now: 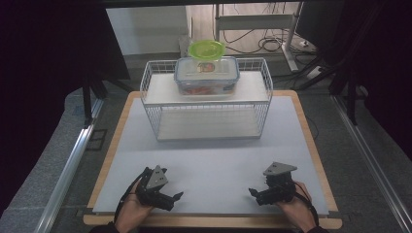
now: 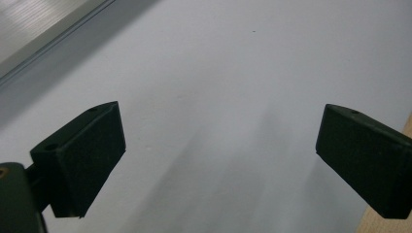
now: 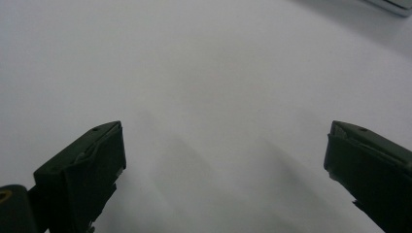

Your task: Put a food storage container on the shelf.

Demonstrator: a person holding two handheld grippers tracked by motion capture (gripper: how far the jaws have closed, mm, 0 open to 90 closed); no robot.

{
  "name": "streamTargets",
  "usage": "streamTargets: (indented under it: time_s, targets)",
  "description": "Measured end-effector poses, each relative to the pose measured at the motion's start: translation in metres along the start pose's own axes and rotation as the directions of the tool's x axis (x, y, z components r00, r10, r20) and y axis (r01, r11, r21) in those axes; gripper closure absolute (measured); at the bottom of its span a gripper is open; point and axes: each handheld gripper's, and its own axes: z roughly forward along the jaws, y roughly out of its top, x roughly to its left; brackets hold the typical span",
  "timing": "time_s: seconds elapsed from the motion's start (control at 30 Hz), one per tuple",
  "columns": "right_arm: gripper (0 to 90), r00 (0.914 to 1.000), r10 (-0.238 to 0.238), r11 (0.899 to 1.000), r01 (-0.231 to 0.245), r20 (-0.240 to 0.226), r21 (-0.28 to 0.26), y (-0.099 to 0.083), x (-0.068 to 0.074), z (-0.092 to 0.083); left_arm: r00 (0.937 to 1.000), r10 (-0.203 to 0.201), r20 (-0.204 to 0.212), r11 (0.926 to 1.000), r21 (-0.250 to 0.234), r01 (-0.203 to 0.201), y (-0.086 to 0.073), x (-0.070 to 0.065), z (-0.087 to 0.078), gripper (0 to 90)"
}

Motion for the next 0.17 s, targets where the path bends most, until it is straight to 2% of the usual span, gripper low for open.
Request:
streamTargets:
  time_s: [0.03, 0.17]
  targets:
    - [1.1, 0.9998, -0.018, 1.0, 0.018, 0.007, 0.009, 0.0004, 0.0021, 0.0015, 1.0, 0.0, 0.0, 1.0, 0.0, 0.0, -0.0001, 0.0, 0.0002, 3.7]
    - [1.1, 0.9996, -0.024, 1.0, 0.024, 0.015, 0.011, 0.0003, 0.0019, 0.0018, 1.0, -0.002, -0.001, 1.0, 0.0, 0.002, 0.0005, 0.0004, 0.0002, 3.7]
